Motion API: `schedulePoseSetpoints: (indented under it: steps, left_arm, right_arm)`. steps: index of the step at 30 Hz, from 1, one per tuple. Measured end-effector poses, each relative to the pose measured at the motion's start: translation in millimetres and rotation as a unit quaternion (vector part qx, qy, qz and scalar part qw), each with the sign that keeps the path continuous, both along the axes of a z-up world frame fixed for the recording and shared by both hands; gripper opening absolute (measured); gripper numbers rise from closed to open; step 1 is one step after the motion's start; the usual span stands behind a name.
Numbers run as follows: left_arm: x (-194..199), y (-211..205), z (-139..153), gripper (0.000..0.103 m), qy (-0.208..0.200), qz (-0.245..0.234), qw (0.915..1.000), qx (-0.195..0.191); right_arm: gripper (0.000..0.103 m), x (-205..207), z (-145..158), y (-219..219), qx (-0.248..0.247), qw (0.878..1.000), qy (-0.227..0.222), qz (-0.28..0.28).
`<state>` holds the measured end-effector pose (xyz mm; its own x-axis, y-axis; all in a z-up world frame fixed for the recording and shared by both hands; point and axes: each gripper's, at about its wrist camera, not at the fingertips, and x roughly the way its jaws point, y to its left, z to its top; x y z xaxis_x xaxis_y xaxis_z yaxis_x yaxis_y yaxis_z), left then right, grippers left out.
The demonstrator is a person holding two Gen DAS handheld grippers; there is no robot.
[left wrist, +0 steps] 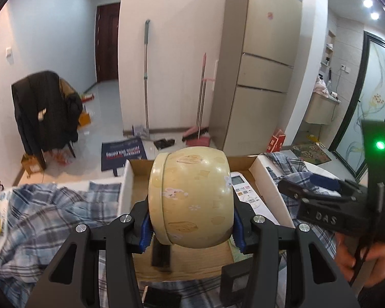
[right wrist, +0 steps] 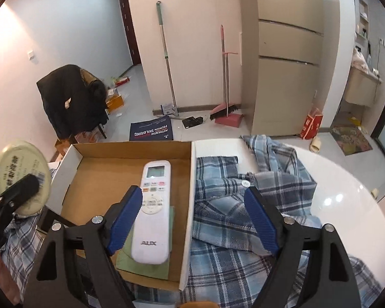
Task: Organize rigid objects
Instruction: 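Lower the remote into the box and open the right tool while the left tool lowers the tape roll in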
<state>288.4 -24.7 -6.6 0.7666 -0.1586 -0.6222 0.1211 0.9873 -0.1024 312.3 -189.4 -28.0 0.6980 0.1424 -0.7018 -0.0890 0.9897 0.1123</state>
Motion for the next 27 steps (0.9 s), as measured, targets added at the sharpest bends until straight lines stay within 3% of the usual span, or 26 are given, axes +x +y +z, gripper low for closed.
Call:
schedulePoseSetpoints:
  steps: [5,14,27]
  left_arm:
    - [13,-14,-16,0.051,0.029,-0.015,0.9995,0.004]
    - [29,-33,-53,0.051,0.095,-0.026,0.9946,0.032]
    - [27,-39,-67,0.051,0.082,-0.023,0.9928,0.084]
  right_arm:
    - [0.081,5,-14,-10,0.026,0.999,0.027,0.012]
    - [0.081,0,-17,-17,0.028,0.999,0.02,0.006]
    - [0.081,2,-25,-11,0.007,0.999,0.028,0.012]
